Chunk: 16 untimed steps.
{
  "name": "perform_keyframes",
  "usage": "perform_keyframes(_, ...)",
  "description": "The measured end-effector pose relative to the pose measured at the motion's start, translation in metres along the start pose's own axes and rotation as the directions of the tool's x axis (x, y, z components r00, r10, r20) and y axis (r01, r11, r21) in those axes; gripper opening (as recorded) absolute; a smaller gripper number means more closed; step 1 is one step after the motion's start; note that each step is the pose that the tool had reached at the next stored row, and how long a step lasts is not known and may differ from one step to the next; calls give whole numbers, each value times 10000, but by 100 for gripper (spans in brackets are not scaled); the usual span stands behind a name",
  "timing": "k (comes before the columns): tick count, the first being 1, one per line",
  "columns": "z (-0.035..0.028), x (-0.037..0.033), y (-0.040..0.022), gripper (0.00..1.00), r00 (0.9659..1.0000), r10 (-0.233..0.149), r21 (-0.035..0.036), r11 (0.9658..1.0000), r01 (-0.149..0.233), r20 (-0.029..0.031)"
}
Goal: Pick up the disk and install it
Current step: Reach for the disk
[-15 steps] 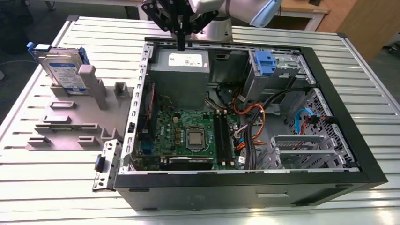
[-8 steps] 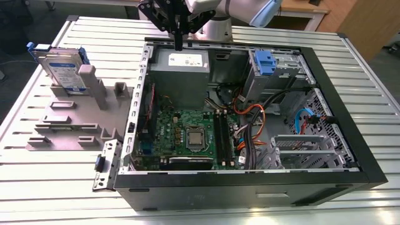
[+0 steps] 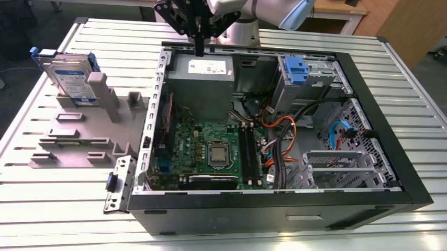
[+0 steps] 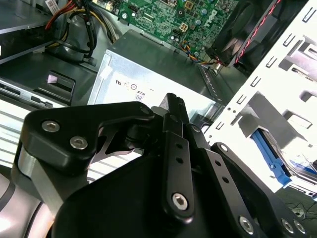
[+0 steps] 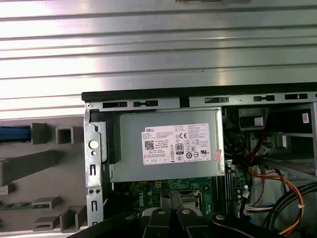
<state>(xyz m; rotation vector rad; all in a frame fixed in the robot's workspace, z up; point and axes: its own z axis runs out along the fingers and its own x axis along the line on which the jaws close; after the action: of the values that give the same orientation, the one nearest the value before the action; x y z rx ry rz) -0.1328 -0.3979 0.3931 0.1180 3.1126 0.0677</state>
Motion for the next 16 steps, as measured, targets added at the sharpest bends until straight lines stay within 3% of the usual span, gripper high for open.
perform_keyframes(2,-2,189,-14,11,10000,0,0,10000,0,0)
perform_keyframes(12,-2,209,-16,11,10000,2,0,10000,-2,0)
perform_keyframes(16,-3,265,-20,11,10000,-1,0,10000,1,0)
